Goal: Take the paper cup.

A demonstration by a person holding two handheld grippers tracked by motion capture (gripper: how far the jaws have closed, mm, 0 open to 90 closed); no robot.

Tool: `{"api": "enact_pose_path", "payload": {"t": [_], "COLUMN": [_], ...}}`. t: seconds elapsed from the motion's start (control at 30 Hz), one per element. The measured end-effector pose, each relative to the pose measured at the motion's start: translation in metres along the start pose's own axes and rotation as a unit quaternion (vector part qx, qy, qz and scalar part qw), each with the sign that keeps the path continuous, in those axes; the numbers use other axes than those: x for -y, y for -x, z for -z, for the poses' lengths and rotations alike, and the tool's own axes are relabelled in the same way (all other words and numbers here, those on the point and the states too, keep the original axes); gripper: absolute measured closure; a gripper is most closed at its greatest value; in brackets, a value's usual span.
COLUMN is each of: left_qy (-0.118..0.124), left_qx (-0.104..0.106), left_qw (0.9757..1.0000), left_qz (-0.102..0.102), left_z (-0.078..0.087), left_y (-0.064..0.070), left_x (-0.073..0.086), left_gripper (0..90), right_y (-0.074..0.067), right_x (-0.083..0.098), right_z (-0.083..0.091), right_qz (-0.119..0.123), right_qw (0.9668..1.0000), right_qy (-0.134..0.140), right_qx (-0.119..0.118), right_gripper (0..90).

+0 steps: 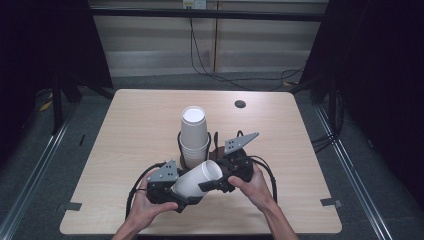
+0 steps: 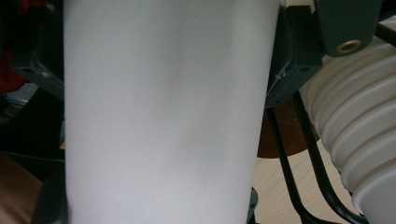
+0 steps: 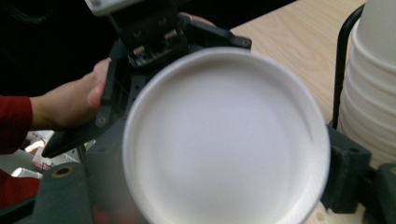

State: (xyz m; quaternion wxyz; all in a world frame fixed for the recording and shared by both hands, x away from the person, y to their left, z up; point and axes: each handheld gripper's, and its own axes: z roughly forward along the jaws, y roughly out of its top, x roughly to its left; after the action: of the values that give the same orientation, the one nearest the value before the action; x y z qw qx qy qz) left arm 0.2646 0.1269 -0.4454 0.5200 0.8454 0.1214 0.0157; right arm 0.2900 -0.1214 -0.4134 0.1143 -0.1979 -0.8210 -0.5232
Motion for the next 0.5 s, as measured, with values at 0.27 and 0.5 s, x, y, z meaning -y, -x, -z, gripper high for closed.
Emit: {"api": "enact_pose_path", "payload": {"t": [0.27,0.5], "left_qy": [-0.005,-0.018], "left_qx": [-0.001,-0.007], "left_qw": [1.0000,0.9997], "left_qz": [0.007,0.011], "left_z": [0.002,0.001], "left_y": [-0.002,-0.003], "left_x": [0.002,0.002], "left_gripper": [16.1,16.1], "right_y": [0.000,-0.001], "right_x": [0.002,0.003], "right_z": [0.003,0.015], "right_qz": [-0.002,0.004], "right_qw": [0.9999,0.9992], "right_qy": [0.014,0.040], "right_qx": [-0.003,0.003], "right_gripper": [13.3,13.3]}}
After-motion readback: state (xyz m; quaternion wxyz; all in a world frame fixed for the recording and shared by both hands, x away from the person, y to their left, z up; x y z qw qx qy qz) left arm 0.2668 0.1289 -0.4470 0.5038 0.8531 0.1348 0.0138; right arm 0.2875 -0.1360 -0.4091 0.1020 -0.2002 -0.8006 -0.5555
